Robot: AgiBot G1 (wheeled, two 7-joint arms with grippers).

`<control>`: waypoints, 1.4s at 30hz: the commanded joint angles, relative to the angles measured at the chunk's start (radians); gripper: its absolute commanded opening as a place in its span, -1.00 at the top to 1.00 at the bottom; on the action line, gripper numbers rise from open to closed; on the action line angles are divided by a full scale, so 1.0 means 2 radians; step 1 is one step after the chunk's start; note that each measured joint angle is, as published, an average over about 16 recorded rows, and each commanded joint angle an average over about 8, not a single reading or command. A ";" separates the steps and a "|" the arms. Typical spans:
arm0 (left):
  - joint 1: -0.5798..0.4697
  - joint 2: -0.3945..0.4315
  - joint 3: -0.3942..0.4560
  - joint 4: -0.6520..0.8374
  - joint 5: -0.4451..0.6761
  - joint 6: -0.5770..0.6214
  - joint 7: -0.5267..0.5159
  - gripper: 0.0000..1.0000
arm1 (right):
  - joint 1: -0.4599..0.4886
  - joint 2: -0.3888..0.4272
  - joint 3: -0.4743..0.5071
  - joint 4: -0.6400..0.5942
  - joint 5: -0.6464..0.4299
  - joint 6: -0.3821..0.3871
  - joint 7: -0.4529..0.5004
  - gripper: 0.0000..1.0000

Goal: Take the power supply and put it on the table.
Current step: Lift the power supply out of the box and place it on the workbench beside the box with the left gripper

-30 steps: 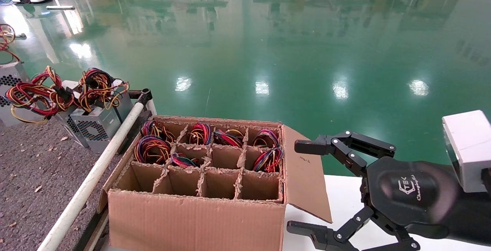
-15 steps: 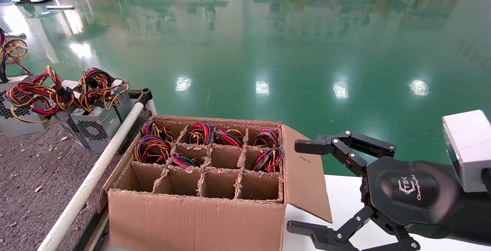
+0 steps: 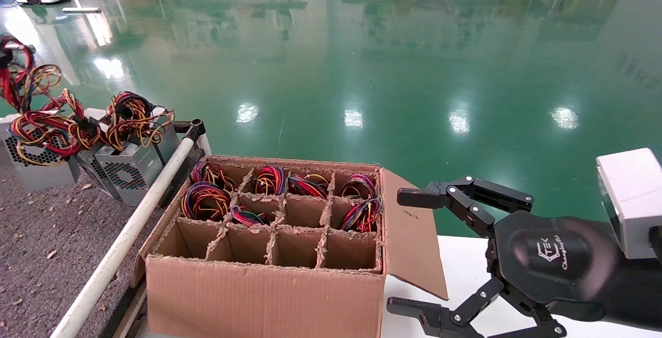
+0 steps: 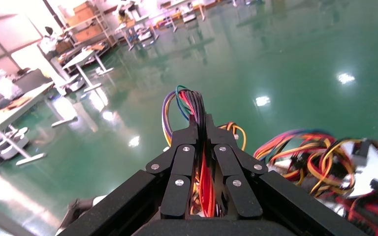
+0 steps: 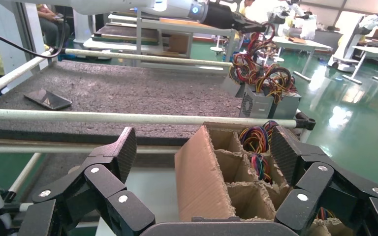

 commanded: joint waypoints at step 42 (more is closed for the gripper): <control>0.037 0.038 -0.037 0.035 -0.046 -0.045 0.080 1.00 | 0.000 0.000 0.000 0.000 0.000 0.000 0.000 -1.00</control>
